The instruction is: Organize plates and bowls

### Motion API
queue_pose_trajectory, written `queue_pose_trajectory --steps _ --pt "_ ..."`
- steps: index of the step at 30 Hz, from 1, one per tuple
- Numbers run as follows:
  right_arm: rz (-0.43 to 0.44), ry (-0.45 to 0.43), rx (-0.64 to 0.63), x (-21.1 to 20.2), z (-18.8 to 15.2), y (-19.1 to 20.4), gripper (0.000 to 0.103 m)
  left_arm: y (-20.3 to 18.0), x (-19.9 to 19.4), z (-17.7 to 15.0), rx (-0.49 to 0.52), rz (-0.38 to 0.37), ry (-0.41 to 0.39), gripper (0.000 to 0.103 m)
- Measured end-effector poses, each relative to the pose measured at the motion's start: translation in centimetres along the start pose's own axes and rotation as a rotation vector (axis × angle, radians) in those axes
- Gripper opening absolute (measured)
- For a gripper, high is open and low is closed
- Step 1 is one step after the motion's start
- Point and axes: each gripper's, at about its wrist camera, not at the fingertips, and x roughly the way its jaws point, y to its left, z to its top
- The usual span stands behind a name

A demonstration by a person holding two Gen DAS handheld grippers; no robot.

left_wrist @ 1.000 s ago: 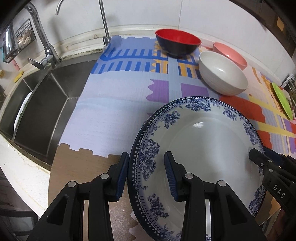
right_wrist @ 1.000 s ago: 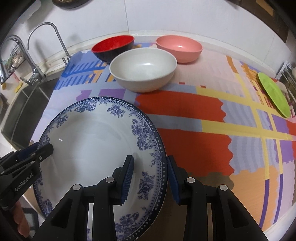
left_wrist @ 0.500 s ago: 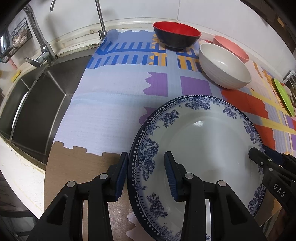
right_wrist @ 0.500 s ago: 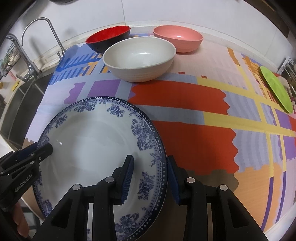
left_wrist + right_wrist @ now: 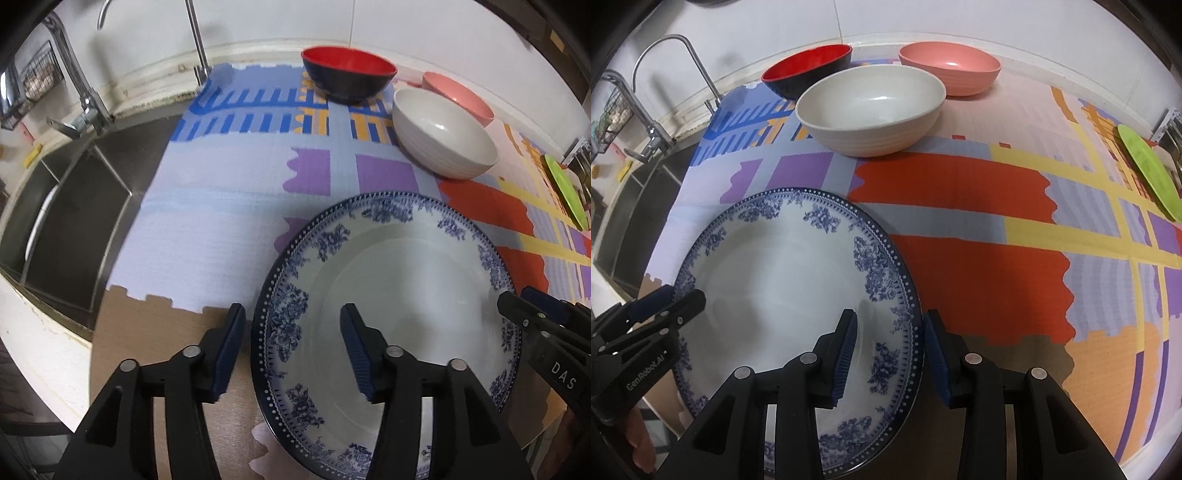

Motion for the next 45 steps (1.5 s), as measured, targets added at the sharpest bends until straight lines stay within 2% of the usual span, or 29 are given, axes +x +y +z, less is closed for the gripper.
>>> queue_pose_trajectory --steps 8,13,17,20,28,38,45 --pt "0.007 -0.064 0.002 -2.5 0.3 -1.0 0.039 -2.2 -4.1 1.1 0.076 0.029 -0.139 0.066" --pt "-0.010 -0.124 0.027 -4.9 0.5 -2.7 0.039 -4.6 -6.1 2.3 0.128 0.007 -0.198 0.073" --pt "-0.020 -0.151 0.059 -6.3 0.5 -4.6 0.040 -6.9 -6.9 3.2 0.168 -0.040 -0.216 0.077" --pt "-0.029 -0.170 0.091 -7.2 0.5 -6.4 0.047 -8.9 -7.0 4.0 0.194 -0.095 -0.203 0.078" --pt "-0.092 -0.211 0.156 -9.2 0.4 -11.5 0.047 -15.1 -8.2 6.0 0.276 -0.162 -0.245 0.082" --pt "-0.175 -0.272 0.229 -11.9 1.1 -18.4 0.059 -22.9 -9.6 8.4 0.367 -0.206 -0.306 0.089" --pt "-0.237 -0.307 0.287 -12.9 1.9 -23.4 0.060 -27.7 -10.0 10.2 0.420 -0.213 -0.341 0.094"
